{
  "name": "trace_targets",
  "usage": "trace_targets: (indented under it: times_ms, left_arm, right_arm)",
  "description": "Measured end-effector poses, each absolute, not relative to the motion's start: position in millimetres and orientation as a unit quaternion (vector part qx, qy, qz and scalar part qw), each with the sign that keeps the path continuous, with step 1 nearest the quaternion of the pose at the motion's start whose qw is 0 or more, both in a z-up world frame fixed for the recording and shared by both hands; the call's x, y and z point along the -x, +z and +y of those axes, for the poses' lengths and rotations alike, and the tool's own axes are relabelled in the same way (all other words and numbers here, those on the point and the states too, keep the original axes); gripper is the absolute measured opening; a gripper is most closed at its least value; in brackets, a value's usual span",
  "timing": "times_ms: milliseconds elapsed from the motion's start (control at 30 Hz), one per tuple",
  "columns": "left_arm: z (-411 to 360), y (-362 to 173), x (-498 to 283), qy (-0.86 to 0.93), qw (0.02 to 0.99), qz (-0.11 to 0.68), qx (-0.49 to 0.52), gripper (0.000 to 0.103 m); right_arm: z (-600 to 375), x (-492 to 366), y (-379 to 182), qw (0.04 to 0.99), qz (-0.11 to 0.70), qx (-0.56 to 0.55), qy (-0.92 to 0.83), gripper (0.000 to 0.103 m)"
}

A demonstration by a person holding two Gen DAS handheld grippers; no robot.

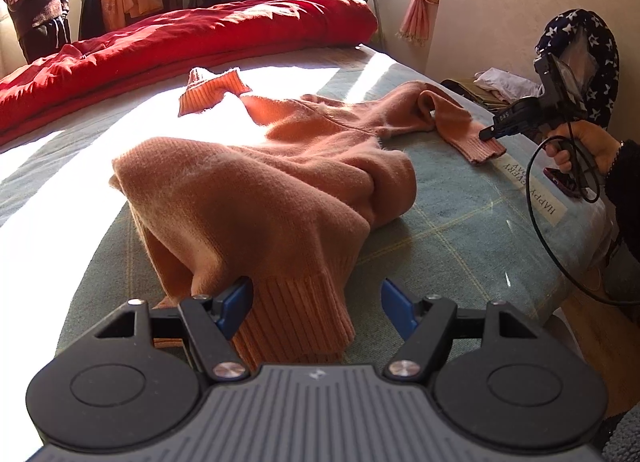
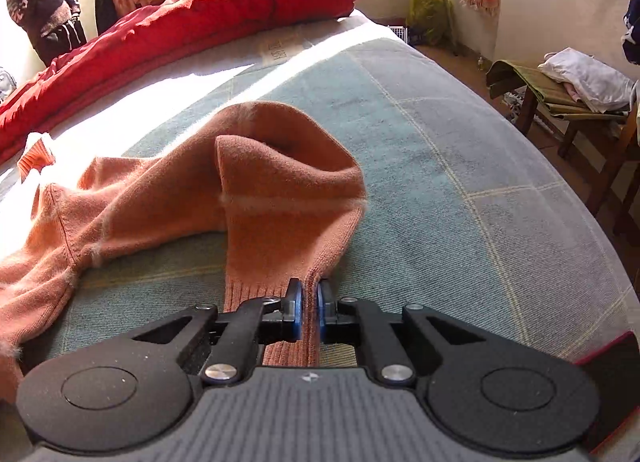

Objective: Fold clothes

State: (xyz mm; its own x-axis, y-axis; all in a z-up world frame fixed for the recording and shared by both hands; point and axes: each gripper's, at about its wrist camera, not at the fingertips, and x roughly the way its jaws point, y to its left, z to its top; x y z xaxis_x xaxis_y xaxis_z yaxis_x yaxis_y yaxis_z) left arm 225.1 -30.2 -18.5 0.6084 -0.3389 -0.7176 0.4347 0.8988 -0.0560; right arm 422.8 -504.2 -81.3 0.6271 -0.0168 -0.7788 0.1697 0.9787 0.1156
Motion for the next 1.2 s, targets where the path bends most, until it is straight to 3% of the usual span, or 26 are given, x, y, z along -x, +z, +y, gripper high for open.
trace_targets:
  times_ms: [433,567,733,933,1100,1200]
  left_arm:
    - [-35,-20,-232,-0.21,0.893,0.391,-0.066,0.072]
    - [-34,-22,-233,-0.209,0.893,0.394,-0.064,0.072]
    - [-34,-21,-232,-0.212,0.893,0.393,-0.067,0.072]
    - [-24,-21,-223,-0.207,0.896,0.389,-0.059,0.072]
    - [-12,-26,-212,-0.192,0.898,0.391,-0.059,0.072]
    - [1,-31,-203,-0.181,0.899,0.396,-0.048,0.072]
  right_arm:
    - [-575,-444,-48,0.899,0.395,-0.032,-0.187,0.008]
    - [-591,-445,-62,0.885,0.412,-0.051,-0.209,0.011]
    - [-575,-437,-72,0.886,0.418,-0.041,-0.198,0.024]
    - [-530,-423,-45,0.905,0.396,-0.018,-0.154,0.042]
    - [-462,-404,-17,0.921,0.384,0.004,-0.058,0.044]
    - [-413,-391,-3,0.925,0.379,0.022,0.007,0.053]
